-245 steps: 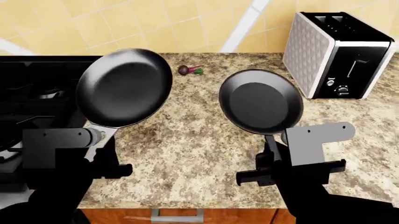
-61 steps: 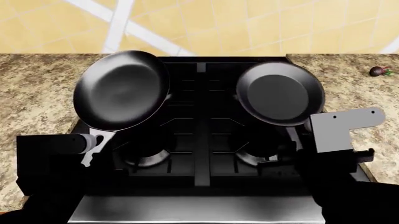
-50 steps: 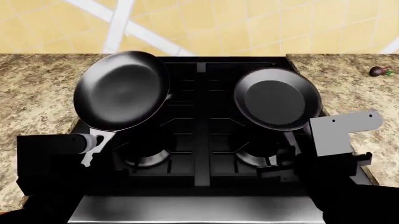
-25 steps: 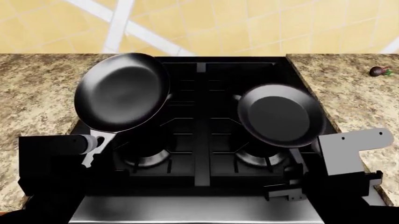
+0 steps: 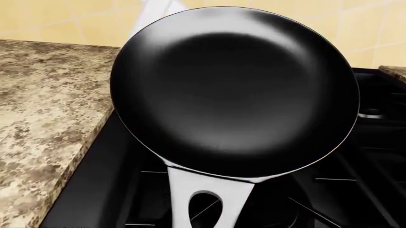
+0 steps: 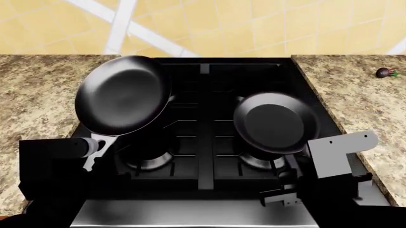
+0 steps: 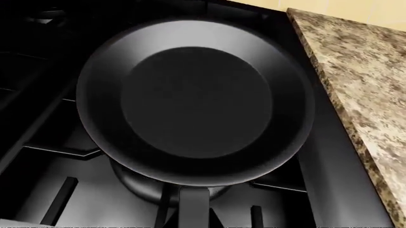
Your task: Place both pans onto different burners. Then place the beet and the dumpling on different pans.
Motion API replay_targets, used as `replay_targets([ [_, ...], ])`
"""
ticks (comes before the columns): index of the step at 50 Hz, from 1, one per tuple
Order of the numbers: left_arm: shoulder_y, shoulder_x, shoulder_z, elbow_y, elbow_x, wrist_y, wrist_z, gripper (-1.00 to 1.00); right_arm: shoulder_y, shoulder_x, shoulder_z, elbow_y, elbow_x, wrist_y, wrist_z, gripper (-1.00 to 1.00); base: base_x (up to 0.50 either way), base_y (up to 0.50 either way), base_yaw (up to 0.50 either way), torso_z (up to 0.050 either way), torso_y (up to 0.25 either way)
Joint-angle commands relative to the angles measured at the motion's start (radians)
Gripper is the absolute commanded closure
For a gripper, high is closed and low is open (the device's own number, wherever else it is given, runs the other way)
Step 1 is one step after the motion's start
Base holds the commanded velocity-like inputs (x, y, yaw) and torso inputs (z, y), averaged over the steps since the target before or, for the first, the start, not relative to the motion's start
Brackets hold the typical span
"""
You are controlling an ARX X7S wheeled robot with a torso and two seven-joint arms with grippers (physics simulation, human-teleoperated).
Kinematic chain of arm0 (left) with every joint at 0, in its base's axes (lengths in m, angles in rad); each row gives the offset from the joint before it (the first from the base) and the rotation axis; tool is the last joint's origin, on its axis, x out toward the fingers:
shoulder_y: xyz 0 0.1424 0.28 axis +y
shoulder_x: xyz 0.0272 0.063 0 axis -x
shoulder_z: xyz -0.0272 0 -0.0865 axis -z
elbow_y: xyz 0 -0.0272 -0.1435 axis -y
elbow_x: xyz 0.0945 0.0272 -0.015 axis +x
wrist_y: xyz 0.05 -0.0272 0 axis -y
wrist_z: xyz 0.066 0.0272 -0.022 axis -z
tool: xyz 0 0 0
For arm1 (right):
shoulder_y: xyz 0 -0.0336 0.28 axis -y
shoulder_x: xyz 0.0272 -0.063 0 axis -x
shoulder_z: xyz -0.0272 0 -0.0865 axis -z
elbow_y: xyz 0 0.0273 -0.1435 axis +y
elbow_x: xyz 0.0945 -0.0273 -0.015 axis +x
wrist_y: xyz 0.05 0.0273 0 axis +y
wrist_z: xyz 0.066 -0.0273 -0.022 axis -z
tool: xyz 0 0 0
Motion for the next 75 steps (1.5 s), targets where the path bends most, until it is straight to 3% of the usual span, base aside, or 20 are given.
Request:
replay_targets([
  [1, -0.016, 0.001, -0.039, 0.013, 0.040, 0.029, 0.057, 1.00, 0.004, -0.015, 0.005, 0.024, -0.075, 0.001, -0.022, 1.00, 0.00, 0.00, 0.00, 0.000, 0.000],
  [10, -0.014, 0.000, -0.038, 0.012, 0.038, 0.032, 0.055, 1.00, 0.001, -0.014, 0.001, 0.030, -0.075, -0.003, -0.026, 1.00, 0.00, 0.00, 0.00, 0.002, 0.005],
  [11, -0.015, -0.001, -0.038, 0.012, 0.038, 0.032, 0.055, 1.00, 0.001, -0.013, 0.001, 0.031, -0.074, -0.003, -0.027, -1.00, 0.00, 0.00, 0.00, 0.000, 0.000],
  [33, -0.037, -0.006, -0.016, 0.001, 0.040, 0.027, 0.052, 1.00, 0.149, 0.039, 0.049, -0.034, 0.113, -0.023, 0.082, -1.00, 0.00, 0.00, 0.00, 0.001, 0.002],
  [39, -0.144, -0.030, 0.026, -0.049, -0.024, -0.054, 0.011, 1.00, 0.244, 0.093, 0.076, -0.054, 0.212, -0.041, 0.160, -1.00, 0.00, 0.00, 0.00, 0.000, 0.002],
  [49, -0.289, -0.057, 0.079, -0.187, -0.160, -0.172, -0.025, 1.00, 0.229, 0.112, 0.089, -0.054, 0.203, -0.050, 0.160, -1.00, 0.00, 0.00, 0.00, 0.001, 0.003],
  [75, -0.165, -0.088, 0.098, -0.151, -0.159, -0.176, -0.003, 1.00, 0.189, 0.089, 0.081, -0.032, 0.128, -0.055, 0.100, -1.00, 0.00, 0.00, 0.00, 0.001, 0.002],
])
